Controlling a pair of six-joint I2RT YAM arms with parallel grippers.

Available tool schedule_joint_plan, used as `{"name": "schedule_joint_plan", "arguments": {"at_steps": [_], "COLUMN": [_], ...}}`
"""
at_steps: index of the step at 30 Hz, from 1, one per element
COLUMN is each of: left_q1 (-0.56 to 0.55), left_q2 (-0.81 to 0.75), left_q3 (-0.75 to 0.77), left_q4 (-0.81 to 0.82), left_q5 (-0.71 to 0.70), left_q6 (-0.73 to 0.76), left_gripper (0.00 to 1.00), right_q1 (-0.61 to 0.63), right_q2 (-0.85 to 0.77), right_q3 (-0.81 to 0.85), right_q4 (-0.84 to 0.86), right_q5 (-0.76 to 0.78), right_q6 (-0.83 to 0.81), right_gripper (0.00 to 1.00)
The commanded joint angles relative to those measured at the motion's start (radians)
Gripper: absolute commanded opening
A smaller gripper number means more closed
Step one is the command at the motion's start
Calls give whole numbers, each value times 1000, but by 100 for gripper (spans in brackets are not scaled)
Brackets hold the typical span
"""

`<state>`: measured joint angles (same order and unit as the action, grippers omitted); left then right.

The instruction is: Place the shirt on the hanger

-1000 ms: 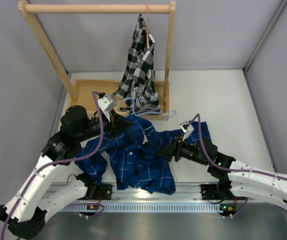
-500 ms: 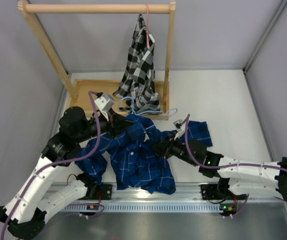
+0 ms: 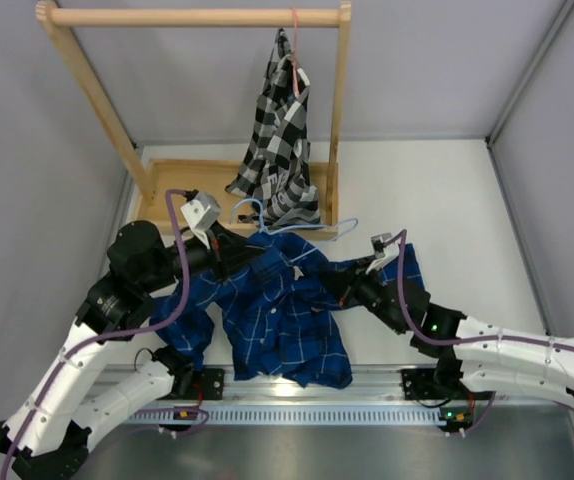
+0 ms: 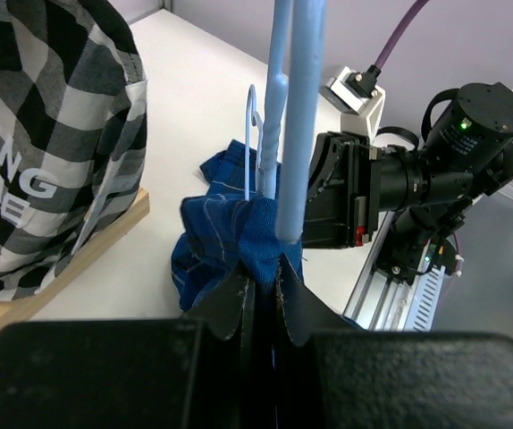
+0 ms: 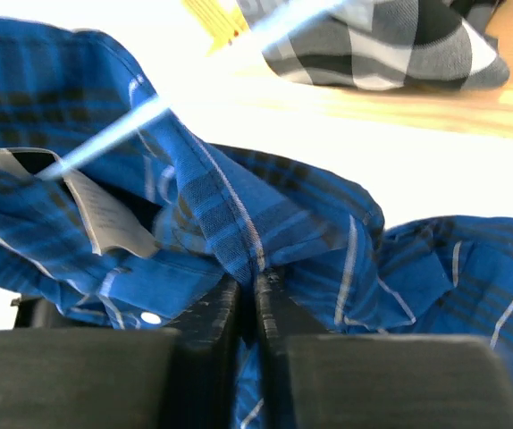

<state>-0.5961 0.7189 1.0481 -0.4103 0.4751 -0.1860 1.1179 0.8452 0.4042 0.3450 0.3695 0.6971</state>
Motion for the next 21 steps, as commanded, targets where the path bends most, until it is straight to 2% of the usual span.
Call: {"name": "schedule_joint_plan", "arguments": {"at_steps": [1, 7, 10, 11, 14, 15, 17, 21], "left_q1": [-1, 1, 1, 1, -1, -1, 1, -1], "left_q2": [20, 16, 13, 5, -21, -27, -36, -21], "left_q3": [15, 38, 44, 46, 23, 23, -5, -39], "left_q4": [74, 74, 74, 74, 76, 76, 74, 68], "left_q5": [54, 25, 123, 152, 188, 180, 190, 284], "left_q6": [-20, -23, -17, -23, -9, -7, -13, -29], "left_gripper": [0, 0, 0, 0, 0, 0, 0, 0], "right_q1": [2, -16, -50, -73, -241, -242, -334, -452], "right_q2": [-17, -52, -98, -109, -176, -193, -228, -222], "right_q3": [59, 76, 126, 143, 137, 134, 127, 137], "right_q4": [-21, -81, -209, -236, -291, -299, -326, -343], "right_q5": [34, 34, 39, 17, -119, -151, -216, -332], "right_q6": [-57, -119, -145, -145, -128, -123, -122, -131], "right_gripper": [1, 0, 0, 0, 0, 0, 0, 0]}}
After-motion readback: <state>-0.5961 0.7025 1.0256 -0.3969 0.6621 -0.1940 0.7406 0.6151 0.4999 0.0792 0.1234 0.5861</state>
